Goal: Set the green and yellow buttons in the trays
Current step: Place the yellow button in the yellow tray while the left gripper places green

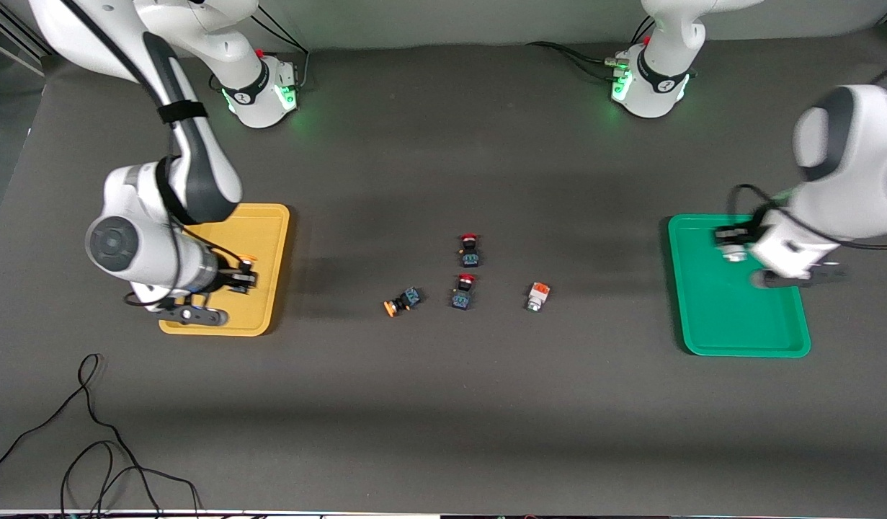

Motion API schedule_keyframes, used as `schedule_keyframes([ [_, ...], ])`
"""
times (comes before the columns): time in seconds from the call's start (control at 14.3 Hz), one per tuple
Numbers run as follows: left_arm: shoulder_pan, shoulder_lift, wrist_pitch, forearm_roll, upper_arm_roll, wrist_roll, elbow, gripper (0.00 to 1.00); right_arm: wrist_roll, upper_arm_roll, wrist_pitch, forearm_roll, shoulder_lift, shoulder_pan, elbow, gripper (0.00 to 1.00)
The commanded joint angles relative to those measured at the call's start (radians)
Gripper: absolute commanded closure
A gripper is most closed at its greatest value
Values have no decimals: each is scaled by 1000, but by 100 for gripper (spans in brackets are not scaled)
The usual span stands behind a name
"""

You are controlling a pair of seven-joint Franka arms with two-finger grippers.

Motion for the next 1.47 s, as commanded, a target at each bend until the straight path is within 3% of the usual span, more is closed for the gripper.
schedule_keyframes([
  [0.0, 31, 36, 170, 39, -17, 40, -98, 87, -120, -35, 196, 15, -65, 14, -210, 100],
  [0.28, 29, 184, 476, 61, -16, 36, -225, 85, -158, -39, 451, 15, 5, 12, -329, 100],
  [0.49, 40, 260, 516, 138, -11, 25, -224, 84, -158, -39, 573, 17, 71, 14, -366, 100],
  [0.56, 54, 276, 519, 139, -13, 25, -219, 83, -158, -39, 570, 17, 74, 12, -366, 90],
  [0.63, 55, 295, 547, 139, -13, 25, -221, 79, -157, -38, 570, 18, 70, 12, -366, 2],
  [0.7, 55, 310, 562, 139, -11, 25, -221, 67, -152, -39, 559, 26, 61, 12, -364, 0],
  [0.77, 54, 318, 562, 139, -11, 25, -215, 37, -152, -38, 539, 50, 48, 14, -361, 0],
  [0.84, 54, 315, 556, 139, -13, 25, -212, 0, -155, -39, 513, 75, 30, 14, -357, 0],
  [0.98, 57, 272, 492, 139, -14, 34, -178, 0, -153, -41, 414, 80, -37, 14, -335, 0],
  [1.12, 57, 241, 284, 138, -17, 42, -48, 0, -138, -42, 267, 81, -94, 14, -263, 0],
  [1.26, 37, 253, 116, 125, -25, 40, 111, 0, -141, -39, 98, 80, -104, 21, -130, 0],
  [1.4, -6, 266, 100, 119, -37, 40, 167, 0, -140, -38, -64, 80, -90, 24, 26, 0],
])
